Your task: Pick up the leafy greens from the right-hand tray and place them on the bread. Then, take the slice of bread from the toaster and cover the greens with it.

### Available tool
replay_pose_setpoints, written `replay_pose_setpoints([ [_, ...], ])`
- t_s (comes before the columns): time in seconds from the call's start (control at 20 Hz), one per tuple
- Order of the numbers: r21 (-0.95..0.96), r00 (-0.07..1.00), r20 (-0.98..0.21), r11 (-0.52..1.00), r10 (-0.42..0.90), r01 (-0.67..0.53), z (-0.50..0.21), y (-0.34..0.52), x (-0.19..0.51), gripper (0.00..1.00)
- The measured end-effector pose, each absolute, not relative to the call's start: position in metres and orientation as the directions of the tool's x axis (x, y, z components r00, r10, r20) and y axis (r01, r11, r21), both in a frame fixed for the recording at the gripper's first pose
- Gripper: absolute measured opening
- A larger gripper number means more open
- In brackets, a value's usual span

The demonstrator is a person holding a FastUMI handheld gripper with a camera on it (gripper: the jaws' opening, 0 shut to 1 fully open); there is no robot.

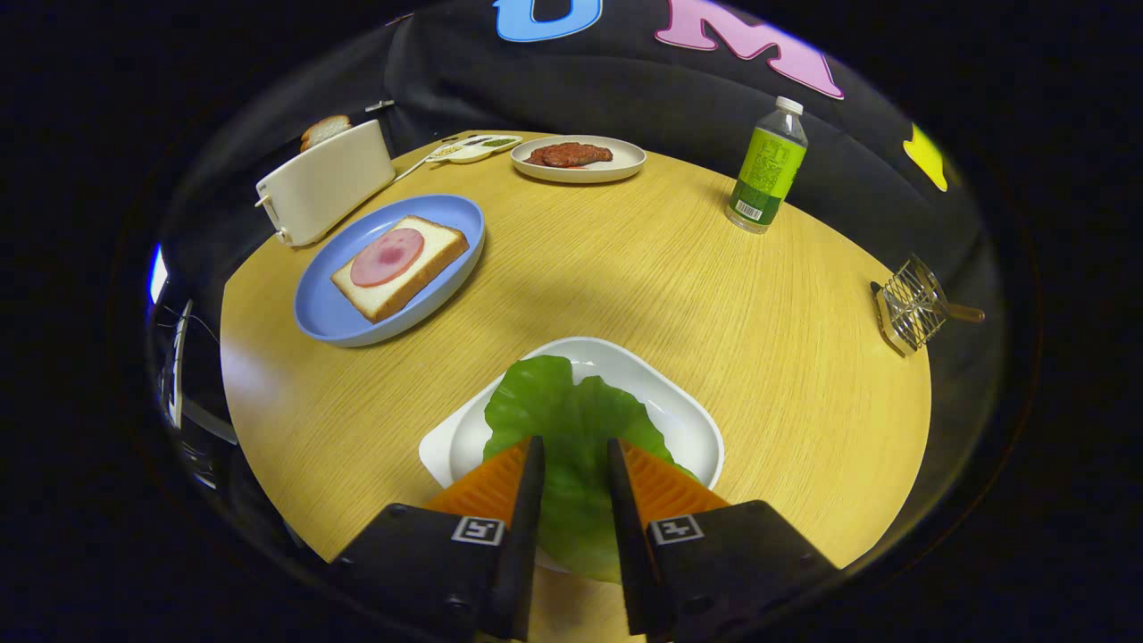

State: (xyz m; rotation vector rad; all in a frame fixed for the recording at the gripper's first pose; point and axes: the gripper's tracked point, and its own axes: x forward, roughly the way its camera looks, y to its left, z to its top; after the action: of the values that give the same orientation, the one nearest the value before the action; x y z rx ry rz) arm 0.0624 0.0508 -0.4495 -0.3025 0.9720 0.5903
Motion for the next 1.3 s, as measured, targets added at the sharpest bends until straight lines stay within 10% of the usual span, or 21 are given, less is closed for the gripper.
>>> replay_pose_setpoints([
  [0.05, 0.014, 0.427, -0.843, 0.806, 0.329, -0.592, -0.449, 0.050, 0.062, 0.10],
  [1.3, 0.151, 0.498, -0.710, 0.798, 0.498, -0.583, -0.284, 0.216, 0.096, 0.05],
])
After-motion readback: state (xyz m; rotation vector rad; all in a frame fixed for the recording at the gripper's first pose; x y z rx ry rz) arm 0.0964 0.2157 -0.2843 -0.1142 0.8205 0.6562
